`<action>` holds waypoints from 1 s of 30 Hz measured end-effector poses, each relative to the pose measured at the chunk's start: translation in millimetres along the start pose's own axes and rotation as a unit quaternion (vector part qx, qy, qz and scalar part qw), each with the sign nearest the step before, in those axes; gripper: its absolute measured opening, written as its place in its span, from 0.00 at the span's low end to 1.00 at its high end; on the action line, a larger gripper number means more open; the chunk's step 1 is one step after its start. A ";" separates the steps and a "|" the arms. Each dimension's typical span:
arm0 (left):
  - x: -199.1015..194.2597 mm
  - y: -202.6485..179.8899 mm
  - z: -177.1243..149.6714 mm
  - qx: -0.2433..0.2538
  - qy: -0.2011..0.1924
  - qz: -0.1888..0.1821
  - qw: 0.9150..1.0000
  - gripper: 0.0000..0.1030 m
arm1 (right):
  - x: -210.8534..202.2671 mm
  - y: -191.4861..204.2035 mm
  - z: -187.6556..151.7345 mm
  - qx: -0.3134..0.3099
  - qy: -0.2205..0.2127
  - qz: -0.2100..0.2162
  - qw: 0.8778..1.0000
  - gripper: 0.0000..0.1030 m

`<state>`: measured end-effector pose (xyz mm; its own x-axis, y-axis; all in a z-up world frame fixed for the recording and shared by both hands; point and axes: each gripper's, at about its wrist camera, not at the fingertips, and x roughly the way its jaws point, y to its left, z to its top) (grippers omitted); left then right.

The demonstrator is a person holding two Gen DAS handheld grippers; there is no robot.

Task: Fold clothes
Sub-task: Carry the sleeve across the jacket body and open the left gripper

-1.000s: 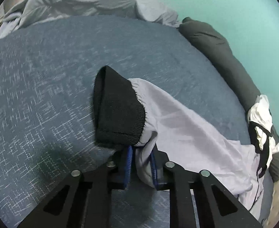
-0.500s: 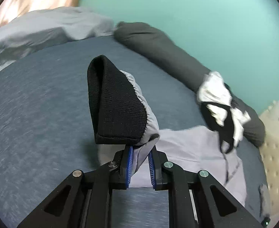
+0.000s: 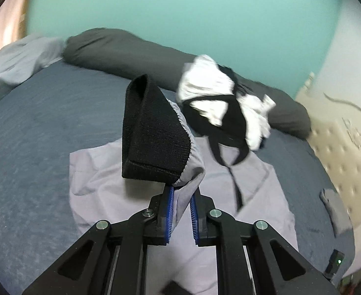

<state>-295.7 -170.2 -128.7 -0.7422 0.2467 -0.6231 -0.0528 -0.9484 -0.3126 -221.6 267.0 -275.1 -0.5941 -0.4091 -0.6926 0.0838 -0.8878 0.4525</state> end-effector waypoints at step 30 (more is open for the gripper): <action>103.8 -226.6 -200.5 0.218 0.221 -0.087 0.947 0.31 | -18.9 -36.0 20.3 0.069 -0.007 0.049 0.996 0.37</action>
<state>-226.8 110.2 -266.3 -0.3491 0.3751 -0.8587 -0.4908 -0.8538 -0.1734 -229.7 311.0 -266.9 -0.5993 -0.4889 -0.6339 0.0321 -0.8059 0.5912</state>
